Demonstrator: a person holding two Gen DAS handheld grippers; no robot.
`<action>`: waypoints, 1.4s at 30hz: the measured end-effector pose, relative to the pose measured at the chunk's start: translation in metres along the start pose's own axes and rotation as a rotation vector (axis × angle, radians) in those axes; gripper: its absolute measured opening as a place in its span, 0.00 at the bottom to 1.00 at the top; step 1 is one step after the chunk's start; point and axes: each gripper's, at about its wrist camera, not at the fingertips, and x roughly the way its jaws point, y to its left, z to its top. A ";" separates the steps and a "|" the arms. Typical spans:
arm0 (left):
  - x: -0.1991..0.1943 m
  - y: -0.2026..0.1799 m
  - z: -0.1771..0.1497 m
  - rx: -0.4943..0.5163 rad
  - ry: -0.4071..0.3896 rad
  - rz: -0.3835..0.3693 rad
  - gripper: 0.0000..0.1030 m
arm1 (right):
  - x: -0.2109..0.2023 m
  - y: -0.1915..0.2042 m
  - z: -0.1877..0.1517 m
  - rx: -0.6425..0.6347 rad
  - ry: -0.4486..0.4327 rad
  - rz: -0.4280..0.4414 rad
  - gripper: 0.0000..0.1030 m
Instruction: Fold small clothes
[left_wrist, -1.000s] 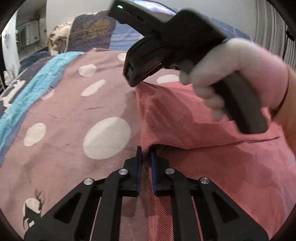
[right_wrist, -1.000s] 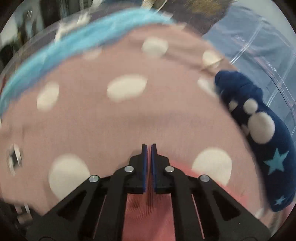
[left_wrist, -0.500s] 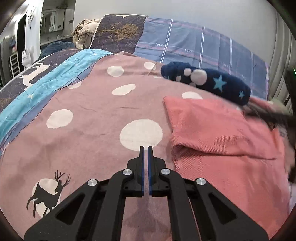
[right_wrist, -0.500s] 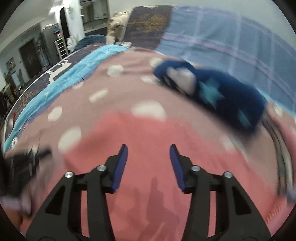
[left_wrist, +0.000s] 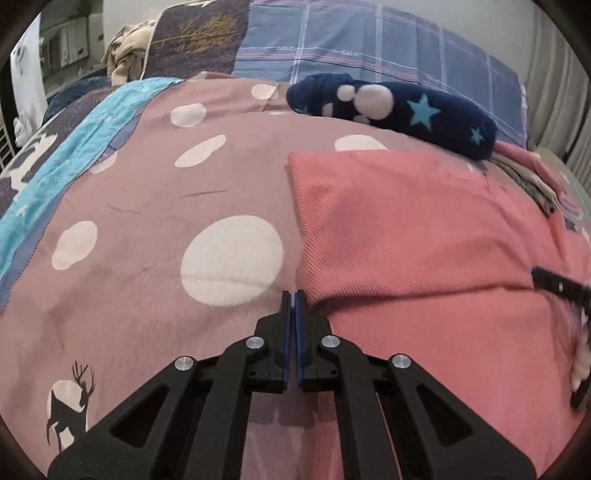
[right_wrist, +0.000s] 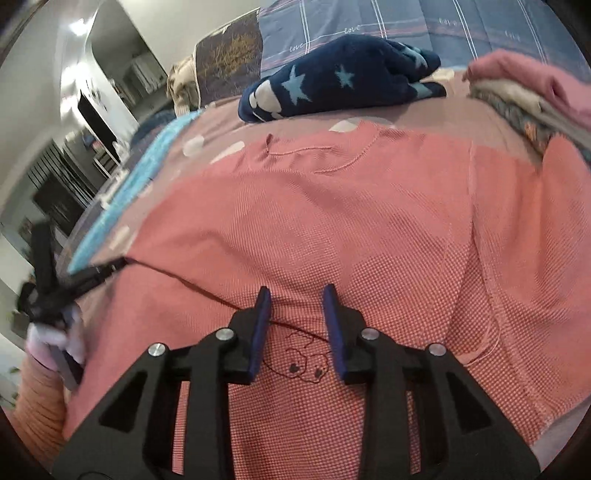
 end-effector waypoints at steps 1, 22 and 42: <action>-0.003 0.001 0.001 -0.002 -0.005 -0.021 0.03 | 0.000 -0.001 0.000 0.010 -0.001 0.012 0.29; -0.025 -0.054 0.003 0.079 -0.050 -0.121 0.43 | 0.000 -0.003 0.003 0.028 -0.006 0.078 0.40; -0.022 -0.024 0.003 0.099 -0.088 0.214 0.23 | 0.000 -0.002 0.002 0.022 -0.005 0.093 0.45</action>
